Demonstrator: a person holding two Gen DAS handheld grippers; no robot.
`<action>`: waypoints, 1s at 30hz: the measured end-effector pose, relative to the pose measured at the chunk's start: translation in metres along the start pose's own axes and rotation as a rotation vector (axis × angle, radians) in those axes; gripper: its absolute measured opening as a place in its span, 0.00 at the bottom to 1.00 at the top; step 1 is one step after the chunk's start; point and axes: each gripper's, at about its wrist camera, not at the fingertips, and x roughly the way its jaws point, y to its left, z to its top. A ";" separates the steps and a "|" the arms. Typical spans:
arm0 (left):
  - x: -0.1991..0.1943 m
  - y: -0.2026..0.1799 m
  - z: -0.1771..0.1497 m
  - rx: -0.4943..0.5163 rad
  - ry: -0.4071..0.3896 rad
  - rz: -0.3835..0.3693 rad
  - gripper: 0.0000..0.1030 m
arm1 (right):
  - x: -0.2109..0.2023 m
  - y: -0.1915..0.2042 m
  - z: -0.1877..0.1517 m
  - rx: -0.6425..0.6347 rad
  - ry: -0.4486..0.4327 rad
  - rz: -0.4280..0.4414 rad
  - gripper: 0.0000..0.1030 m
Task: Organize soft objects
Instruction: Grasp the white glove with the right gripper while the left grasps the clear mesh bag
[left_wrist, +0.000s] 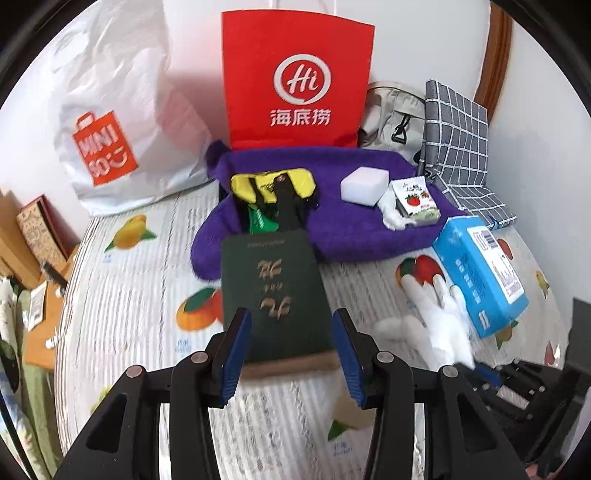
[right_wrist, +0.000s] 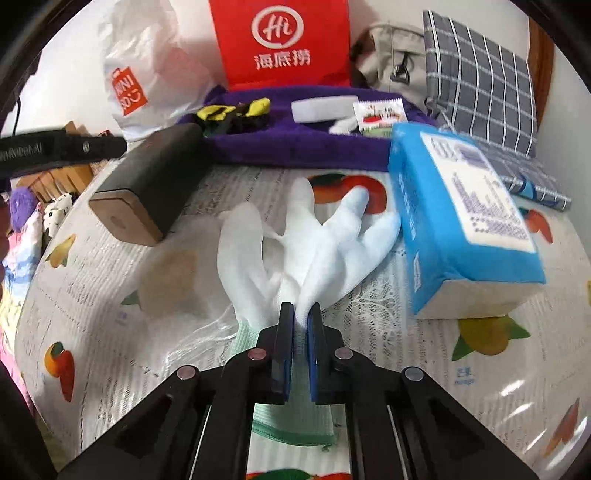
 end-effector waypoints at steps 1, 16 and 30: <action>-0.002 0.001 -0.005 -0.004 0.004 0.002 0.42 | -0.004 0.000 0.001 -0.002 -0.006 0.002 0.07; -0.001 -0.016 -0.068 -0.049 0.081 -0.023 0.42 | -0.098 -0.017 -0.043 -0.044 -0.105 0.062 0.07; 0.055 -0.049 -0.063 -0.006 0.117 -0.092 0.55 | -0.068 -0.083 -0.082 0.022 -0.017 -0.031 0.07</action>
